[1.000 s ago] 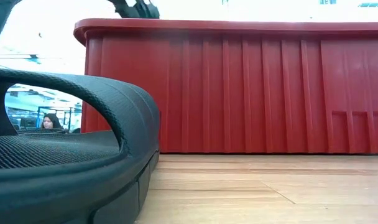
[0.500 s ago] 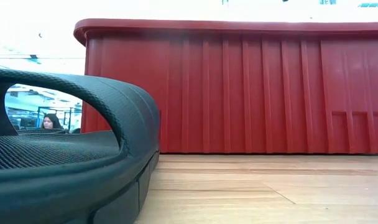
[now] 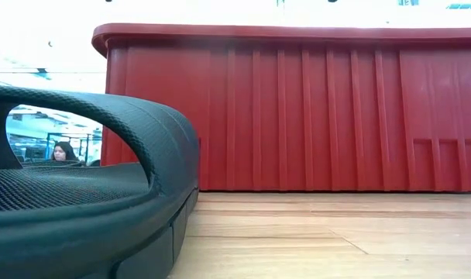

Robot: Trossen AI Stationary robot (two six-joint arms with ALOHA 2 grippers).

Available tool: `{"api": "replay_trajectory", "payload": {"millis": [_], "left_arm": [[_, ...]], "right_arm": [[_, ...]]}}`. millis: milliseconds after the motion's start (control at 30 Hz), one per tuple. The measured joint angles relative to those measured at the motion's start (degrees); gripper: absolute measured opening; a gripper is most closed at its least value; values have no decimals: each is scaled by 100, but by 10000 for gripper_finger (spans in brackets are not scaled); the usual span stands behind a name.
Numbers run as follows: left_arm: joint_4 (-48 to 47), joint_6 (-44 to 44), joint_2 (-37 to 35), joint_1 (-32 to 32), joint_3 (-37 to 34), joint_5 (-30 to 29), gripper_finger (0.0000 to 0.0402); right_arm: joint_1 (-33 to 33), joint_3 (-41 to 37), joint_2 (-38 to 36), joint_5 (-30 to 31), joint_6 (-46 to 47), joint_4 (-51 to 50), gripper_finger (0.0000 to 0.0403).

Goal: Pick and place slides into bin
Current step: Put the black slide into the red bin

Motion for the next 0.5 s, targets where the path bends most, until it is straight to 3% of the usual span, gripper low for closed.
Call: {"api": "replay_trajectory", "payload": {"millis": [233, 500], "left_arm": [[-1314, 171, -1185, -16, -15, 1, 0], [-2387, 247, -1635, -16, -7, -38, 3]], "right_arm": [[203, -4, 23, 1019, -81, 668, 221], [1062, 26, 314, 1846, -1442, 2258, 221]]}}
